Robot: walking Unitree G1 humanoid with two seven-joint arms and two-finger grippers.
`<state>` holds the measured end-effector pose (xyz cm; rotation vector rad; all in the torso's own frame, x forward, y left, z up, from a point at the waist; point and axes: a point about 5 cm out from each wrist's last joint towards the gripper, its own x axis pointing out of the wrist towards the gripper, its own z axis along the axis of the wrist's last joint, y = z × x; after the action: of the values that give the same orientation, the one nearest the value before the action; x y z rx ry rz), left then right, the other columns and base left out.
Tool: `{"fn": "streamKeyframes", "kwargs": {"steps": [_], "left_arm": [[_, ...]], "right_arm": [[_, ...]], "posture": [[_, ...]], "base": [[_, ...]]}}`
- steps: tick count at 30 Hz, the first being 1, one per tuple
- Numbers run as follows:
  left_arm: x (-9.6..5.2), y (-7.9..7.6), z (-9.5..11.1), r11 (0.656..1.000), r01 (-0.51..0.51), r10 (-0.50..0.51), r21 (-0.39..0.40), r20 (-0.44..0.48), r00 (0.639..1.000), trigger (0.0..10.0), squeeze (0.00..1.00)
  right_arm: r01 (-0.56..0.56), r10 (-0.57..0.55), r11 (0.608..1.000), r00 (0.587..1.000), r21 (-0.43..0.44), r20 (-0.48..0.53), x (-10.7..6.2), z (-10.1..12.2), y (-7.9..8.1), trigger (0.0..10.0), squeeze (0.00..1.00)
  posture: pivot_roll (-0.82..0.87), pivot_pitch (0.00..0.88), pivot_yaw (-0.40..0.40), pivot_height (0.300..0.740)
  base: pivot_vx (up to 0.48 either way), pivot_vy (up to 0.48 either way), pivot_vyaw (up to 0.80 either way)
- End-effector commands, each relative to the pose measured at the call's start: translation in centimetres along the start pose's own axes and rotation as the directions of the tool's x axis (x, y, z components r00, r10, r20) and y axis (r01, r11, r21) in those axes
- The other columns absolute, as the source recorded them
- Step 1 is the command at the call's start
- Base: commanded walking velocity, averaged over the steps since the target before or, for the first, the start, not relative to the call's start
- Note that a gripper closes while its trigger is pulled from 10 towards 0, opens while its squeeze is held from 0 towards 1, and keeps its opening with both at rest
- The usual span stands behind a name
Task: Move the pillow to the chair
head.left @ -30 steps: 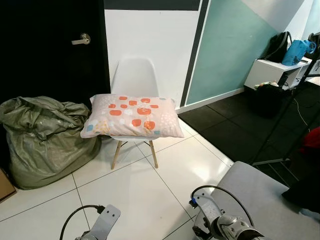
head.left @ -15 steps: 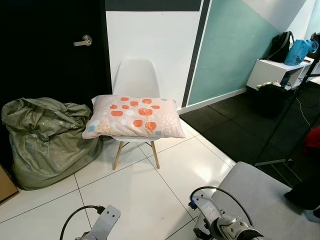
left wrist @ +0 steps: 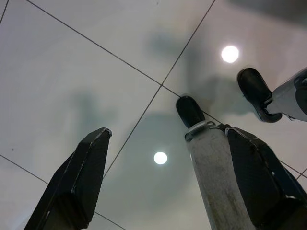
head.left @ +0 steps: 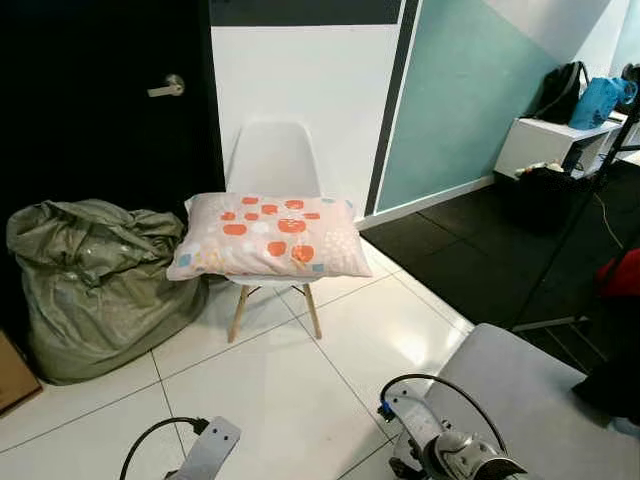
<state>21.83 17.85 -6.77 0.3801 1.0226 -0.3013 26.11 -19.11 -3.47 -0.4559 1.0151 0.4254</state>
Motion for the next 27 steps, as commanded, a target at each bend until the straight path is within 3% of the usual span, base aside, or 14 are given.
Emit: {"fn": "streamKeyframes", "kwargs": {"steps": [1,22,27], "left_arm": [[-0.1,0.3,-0.5,1.0,-0.003,0.003,0.011,-0.017,1.0,10.0,0.0],[-0.1,0.9,0.4,0.999,-0.016,0.016,0.046,0.0,1.0,10.0,0.0],[-0.1,0.7,0.7,0.999,-0.012,0.012,0.043,0.011,1.0,10.0,0.0]], "right_arm": [[0.001,0.0,1.0,1.0,0.017,-0.011,0.1,-0.4,0.2,10.0,0.0],[0.016,-0.016,1.0,1.0,0.008,0.011,0.1,0.6,0.1,10.0,0.0],[0.023,-0.023,1.0,1.0,0.008,0.016,0.0,0.6,-0.1,10.0,0.0]], "posture": [[-0.12,0.0,-0.055,0.74],[-0.14,0.0,-0.034,0.74],[-0.12,0.0,-0.061,0.74]], "base": [[0.0,0.0,0.0],[0.0,0.0,0.0],[0.0,0.0,0.0]]}}
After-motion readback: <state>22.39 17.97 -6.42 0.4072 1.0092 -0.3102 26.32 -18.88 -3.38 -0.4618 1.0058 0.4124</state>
